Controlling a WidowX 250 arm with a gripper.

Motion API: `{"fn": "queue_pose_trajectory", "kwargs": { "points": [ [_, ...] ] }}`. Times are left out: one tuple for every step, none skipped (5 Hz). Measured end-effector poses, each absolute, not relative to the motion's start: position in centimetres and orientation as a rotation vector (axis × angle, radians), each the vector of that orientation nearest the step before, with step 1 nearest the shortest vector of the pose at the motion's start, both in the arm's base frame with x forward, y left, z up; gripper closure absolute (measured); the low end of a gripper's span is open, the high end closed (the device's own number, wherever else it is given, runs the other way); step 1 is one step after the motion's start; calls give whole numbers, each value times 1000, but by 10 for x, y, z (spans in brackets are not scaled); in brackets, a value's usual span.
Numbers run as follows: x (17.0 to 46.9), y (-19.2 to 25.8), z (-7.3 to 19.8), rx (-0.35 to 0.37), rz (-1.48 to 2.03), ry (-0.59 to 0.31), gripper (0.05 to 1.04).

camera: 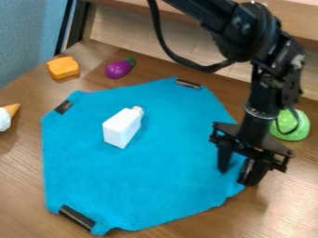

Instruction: Fold the cloth from right to left

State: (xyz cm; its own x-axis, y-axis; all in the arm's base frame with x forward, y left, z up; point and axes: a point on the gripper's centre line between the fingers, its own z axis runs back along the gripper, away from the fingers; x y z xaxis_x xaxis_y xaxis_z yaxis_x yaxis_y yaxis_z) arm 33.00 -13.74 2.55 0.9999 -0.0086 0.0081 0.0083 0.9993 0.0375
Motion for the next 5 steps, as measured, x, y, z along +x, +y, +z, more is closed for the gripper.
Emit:
{"fn": "queue_pose_trajectory", "kwargs": {
  "points": [
    [328, -144, 24, 31, -11, -25, 711],
    [327, -146, 23, 9, 3, -37, 903],
    [323, -148, 22, -9, 12, -31, 992],
    [326, -148, 26, -44, -38, -48, 1012],
    [327, -150, 41, -54, -116, -30, 1014]
  ]
}}
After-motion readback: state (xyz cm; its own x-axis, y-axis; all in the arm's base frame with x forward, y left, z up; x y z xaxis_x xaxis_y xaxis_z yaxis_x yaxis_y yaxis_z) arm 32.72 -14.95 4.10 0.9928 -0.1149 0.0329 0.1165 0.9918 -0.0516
